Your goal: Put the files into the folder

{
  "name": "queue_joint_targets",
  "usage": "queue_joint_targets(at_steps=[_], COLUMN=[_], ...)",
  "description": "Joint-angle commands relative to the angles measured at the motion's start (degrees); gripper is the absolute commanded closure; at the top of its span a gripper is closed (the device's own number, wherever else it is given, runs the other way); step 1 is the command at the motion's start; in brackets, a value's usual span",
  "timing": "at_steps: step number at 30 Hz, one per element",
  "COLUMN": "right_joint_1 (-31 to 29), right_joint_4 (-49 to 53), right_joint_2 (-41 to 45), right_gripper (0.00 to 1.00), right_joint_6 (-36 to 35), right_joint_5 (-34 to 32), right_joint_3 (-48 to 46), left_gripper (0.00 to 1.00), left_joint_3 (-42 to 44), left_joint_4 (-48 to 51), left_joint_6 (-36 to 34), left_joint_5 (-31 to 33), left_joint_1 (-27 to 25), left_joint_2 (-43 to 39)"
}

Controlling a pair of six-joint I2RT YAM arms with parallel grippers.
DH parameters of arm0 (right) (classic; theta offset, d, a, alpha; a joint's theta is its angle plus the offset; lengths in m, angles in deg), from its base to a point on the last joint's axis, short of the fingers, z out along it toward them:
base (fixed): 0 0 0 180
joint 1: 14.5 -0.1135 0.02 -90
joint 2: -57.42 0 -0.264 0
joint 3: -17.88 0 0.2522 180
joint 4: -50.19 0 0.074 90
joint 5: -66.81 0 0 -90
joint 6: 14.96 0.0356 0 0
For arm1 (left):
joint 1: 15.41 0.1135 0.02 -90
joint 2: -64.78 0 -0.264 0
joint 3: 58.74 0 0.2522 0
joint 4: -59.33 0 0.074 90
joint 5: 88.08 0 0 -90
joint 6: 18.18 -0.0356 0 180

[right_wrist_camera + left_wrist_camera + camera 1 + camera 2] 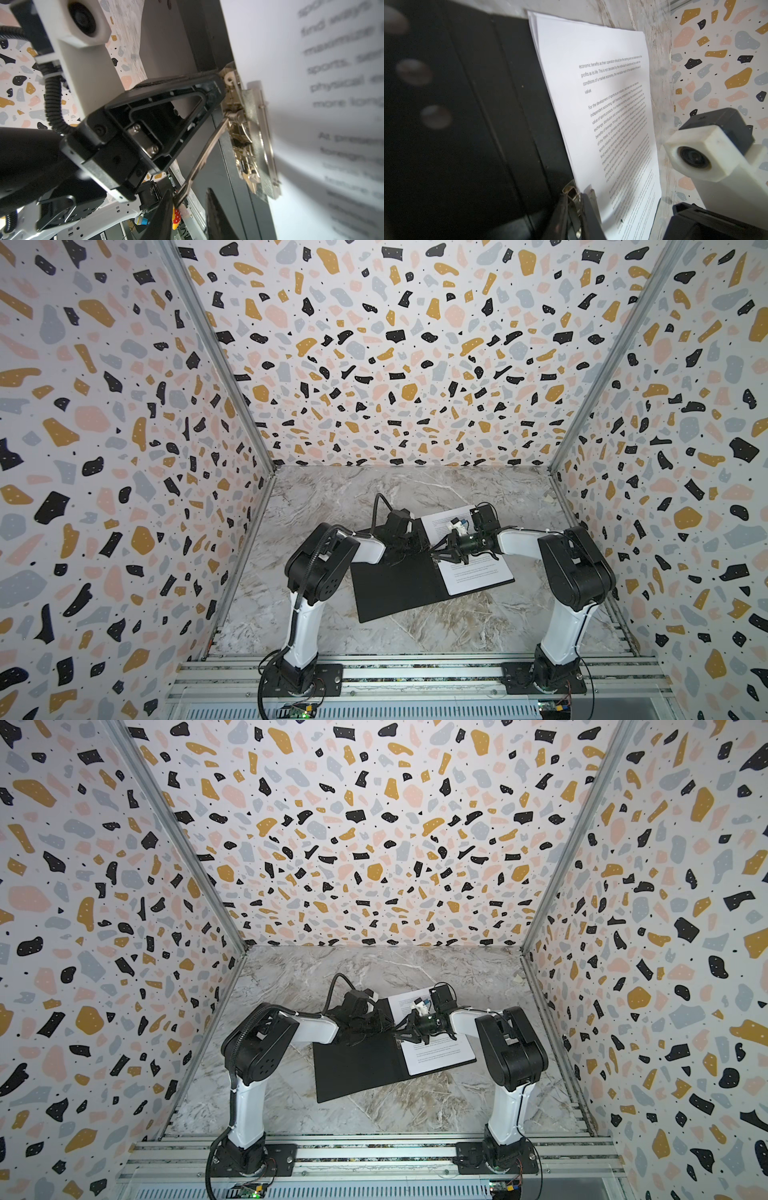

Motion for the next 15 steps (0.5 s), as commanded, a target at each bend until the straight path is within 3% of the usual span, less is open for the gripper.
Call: queue_joint_targets(at_steps=[1,15], right_joint_1=[-0.3,0.3], right_joint_4=[-0.4,-4.8], right_joint_2=[0.0,0.3], right_gripper=[0.75,0.92], right_joint_6=[-0.1,0.4], right_joint_5=[0.4,0.8], right_joint_3=[-0.2,-6.0], left_gripper=[0.84,0.84], left_joint_3=[0.1,0.1], left_joint_4=[2.5,2.1], left_joint_6=[-1.3,-1.4], left_joint_5=[0.3,-0.5], left_joint_1=[-0.4,-0.3], left_joint_2=[2.5,3.6])
